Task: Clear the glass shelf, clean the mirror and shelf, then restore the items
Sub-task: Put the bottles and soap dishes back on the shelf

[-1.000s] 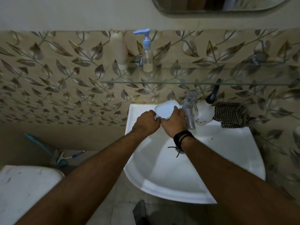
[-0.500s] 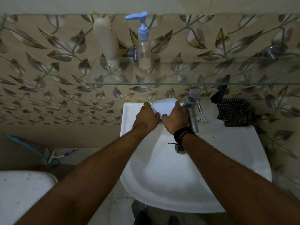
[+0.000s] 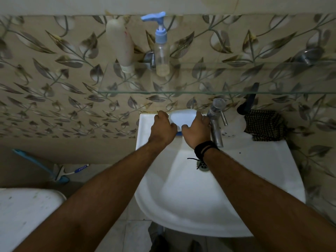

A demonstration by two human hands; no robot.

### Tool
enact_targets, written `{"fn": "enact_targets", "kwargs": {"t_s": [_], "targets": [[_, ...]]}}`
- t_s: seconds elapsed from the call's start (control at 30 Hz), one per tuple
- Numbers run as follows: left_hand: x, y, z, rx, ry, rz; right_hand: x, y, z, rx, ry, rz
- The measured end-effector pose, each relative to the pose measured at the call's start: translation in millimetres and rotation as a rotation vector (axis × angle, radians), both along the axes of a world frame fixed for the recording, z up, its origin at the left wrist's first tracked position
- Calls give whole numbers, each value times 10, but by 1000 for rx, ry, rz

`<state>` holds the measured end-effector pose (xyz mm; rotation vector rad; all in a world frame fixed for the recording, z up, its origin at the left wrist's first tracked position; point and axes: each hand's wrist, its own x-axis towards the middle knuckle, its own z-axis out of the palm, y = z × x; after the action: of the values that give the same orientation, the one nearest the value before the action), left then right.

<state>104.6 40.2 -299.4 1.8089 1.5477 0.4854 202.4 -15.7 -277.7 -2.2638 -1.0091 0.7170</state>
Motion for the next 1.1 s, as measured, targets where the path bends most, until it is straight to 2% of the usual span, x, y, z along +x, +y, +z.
{"fn": "enact_targets", "kwargs": {"t_s": [0.2, 0.37, 0.5, 0.83, 1.1], "targets": [[-72, -128, 48, -19, -16, 33, -4, -139, 46, -19, -27, 16], [-134, -344, 129, -109, -55, 60, -31, -340, 82, -60, -64, 21], [-202, -607, 199, -121, -60, 76, -49, -596, 130, -25, -26, 24], [-294, -1148, 562, 31, 43, 96, -9, -1133, 497, 54, -112, 87], [-292, -1264, 1106, 181, -95, 155, 126, -1287, 1046, 231, -194, 128]]}}
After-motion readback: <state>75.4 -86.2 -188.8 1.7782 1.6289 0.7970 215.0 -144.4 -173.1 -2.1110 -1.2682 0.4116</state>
